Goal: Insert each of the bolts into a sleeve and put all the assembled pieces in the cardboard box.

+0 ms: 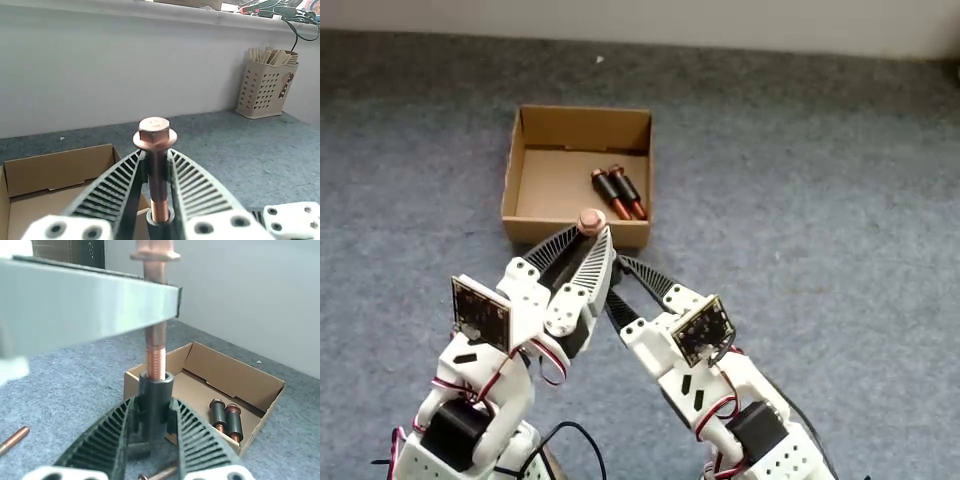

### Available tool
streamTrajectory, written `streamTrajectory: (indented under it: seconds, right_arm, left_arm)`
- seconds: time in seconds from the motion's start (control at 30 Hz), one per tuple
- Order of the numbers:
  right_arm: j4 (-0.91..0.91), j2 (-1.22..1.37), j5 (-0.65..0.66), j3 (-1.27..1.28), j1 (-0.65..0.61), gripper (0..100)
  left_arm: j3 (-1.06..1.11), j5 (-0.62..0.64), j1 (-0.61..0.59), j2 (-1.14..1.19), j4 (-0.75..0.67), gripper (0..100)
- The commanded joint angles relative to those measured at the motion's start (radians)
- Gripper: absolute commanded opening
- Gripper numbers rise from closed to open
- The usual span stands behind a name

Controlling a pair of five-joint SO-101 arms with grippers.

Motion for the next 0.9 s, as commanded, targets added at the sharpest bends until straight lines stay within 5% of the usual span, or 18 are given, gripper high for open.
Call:
streamTrajectory:
  seconds: [0.0, 0.87]
  right_arm:
    - [-0.027, -0.022, 0.012, 0.079, -0.004, 0.5]
    - [-0.028, -0.022, 0.005, 0.088, 0.084, 0.5]
  left_arm:
    - [0.035, 0.014, -0.007, -0.008, -0.023, 0]
    - [0.157, 0.008, -0.012, -0.004, -0.018, 10]
